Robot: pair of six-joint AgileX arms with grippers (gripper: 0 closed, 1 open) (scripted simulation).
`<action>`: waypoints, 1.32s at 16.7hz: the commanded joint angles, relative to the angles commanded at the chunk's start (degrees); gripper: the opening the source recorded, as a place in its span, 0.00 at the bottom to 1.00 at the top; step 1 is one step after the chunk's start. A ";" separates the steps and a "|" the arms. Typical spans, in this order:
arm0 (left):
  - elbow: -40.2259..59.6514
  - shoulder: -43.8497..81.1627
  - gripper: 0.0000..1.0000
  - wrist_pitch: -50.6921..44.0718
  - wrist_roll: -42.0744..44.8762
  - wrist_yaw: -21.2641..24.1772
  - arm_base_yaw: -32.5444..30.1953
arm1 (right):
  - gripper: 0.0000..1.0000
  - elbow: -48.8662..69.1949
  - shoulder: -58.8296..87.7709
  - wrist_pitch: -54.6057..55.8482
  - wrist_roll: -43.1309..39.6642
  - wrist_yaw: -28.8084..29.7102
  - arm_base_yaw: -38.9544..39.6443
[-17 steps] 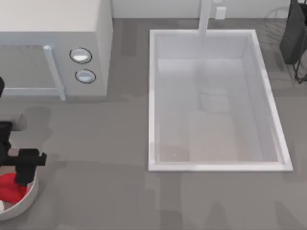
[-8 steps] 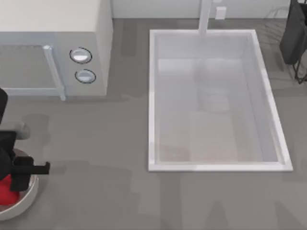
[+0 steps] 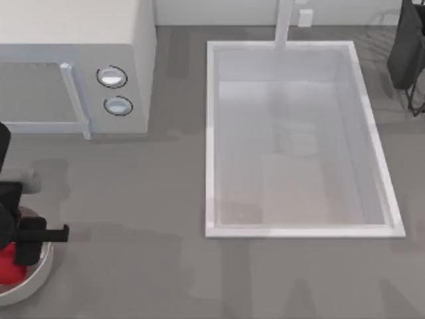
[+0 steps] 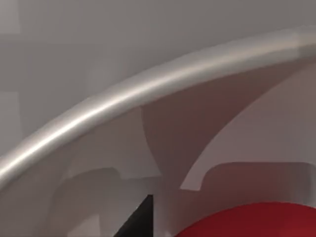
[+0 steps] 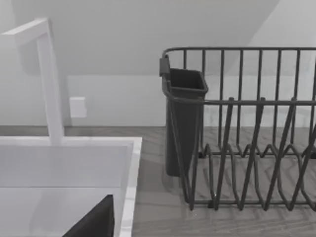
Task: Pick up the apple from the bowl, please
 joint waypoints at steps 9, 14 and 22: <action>0.00 0.00 0.00 0.00 0.00 0.00 0.00 | 1.00 0.00 0.00 0.00 0.00 0.00 0.00; 0.00 0.00 0.00 0.00 0.00 0.00 0.00 | 1.00 0.00 0.00 0.00 0.00 0.00 0.00; 15.04 -6.25 0.00 -17.30 0.16 -0.84 -0.02 | 1.00 0.00 0.00 0.00 0.00 0.00 0.00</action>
